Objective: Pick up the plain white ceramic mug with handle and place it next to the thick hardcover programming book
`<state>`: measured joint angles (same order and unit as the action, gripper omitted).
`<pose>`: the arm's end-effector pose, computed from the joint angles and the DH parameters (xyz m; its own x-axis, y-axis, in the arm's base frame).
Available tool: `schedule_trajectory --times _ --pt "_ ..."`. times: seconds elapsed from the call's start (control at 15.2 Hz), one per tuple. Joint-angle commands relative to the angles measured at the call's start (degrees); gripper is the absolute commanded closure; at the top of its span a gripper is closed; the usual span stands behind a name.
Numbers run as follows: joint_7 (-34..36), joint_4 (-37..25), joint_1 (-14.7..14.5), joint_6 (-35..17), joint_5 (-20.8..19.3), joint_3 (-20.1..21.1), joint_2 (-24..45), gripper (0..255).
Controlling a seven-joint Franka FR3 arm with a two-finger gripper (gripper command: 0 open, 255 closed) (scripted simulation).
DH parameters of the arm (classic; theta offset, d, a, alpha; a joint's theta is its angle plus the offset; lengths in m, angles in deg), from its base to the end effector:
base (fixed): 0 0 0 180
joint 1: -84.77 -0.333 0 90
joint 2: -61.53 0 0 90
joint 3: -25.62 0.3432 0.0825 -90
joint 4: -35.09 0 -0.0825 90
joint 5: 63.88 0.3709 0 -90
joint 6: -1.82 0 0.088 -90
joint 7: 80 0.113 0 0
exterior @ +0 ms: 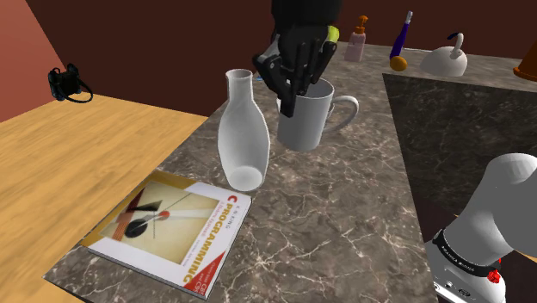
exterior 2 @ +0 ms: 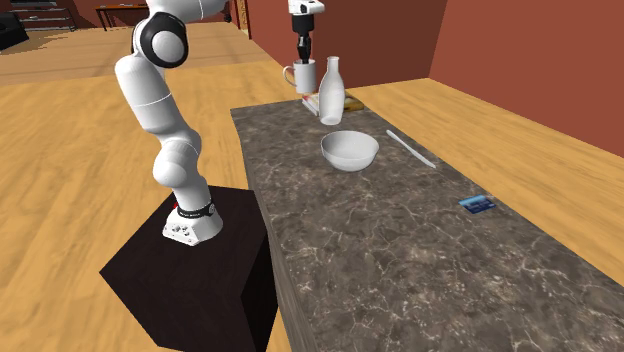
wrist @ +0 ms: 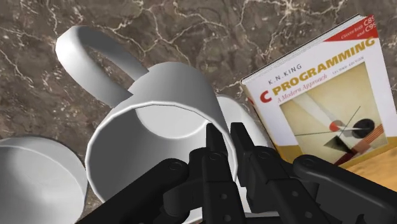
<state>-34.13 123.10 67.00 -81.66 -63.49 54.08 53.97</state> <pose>0.3216 0.3686 0.7103 0.9978 0.0051 0.0659 0.0043 -0.9999 0.0124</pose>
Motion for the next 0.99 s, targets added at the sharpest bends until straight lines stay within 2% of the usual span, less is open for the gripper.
schedule_trajectory --times 0.0,0.92 --pt "-0.41 2.76 0.1 -1.89 0.46 -0.32 -1.01 255" --pt "-1.22 17.2 -0.13 -13.18 2.04 -0.81 -4.54 255"
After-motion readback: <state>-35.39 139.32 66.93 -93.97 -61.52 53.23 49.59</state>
